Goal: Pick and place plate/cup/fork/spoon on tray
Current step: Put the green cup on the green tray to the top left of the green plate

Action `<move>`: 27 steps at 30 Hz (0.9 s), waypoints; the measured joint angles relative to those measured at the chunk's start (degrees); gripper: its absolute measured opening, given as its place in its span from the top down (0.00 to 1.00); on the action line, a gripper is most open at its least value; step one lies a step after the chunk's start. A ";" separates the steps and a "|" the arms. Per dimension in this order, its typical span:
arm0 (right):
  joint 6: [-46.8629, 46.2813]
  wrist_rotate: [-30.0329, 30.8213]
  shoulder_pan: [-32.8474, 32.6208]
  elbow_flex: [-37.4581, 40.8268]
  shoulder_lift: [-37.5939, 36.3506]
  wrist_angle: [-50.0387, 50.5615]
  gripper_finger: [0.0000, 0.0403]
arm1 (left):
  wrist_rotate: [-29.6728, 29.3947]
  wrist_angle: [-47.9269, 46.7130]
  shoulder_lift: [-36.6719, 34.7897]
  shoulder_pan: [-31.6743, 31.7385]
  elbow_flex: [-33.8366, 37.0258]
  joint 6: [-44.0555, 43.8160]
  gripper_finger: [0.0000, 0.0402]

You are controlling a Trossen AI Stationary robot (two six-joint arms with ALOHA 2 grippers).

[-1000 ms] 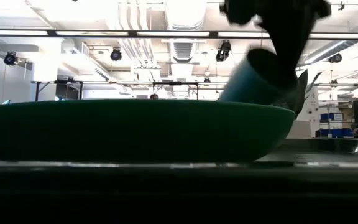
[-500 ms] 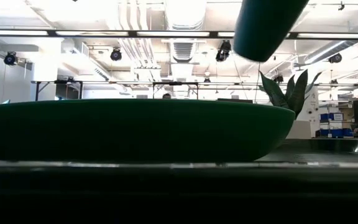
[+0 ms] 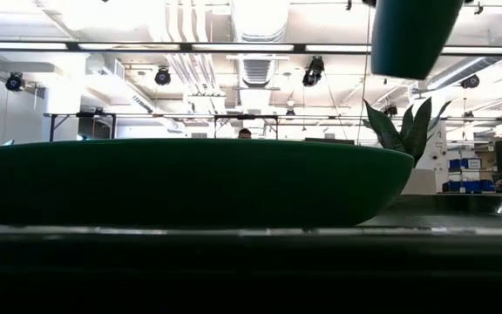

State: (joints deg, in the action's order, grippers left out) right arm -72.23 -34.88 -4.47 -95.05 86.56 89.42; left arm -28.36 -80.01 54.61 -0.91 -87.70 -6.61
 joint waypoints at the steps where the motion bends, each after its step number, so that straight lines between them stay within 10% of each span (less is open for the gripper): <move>1: 1.66 -1.69 1.22 1.15 -0.22 -0.14 0.98 | 0.00 0.00 0.00 0.00 0.00 0.00 1.00; 27: 24.88 -19.48 11.54 28.29 0.55 -5.26 0.98 | 0.28 -0.02 0.00 0.04 0.00 -0.18 1.00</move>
State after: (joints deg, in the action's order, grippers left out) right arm -47.35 -54.36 7.07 -66.76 87.11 84.16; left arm -28.08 -80.03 54.61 -0.86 -87.70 -6.79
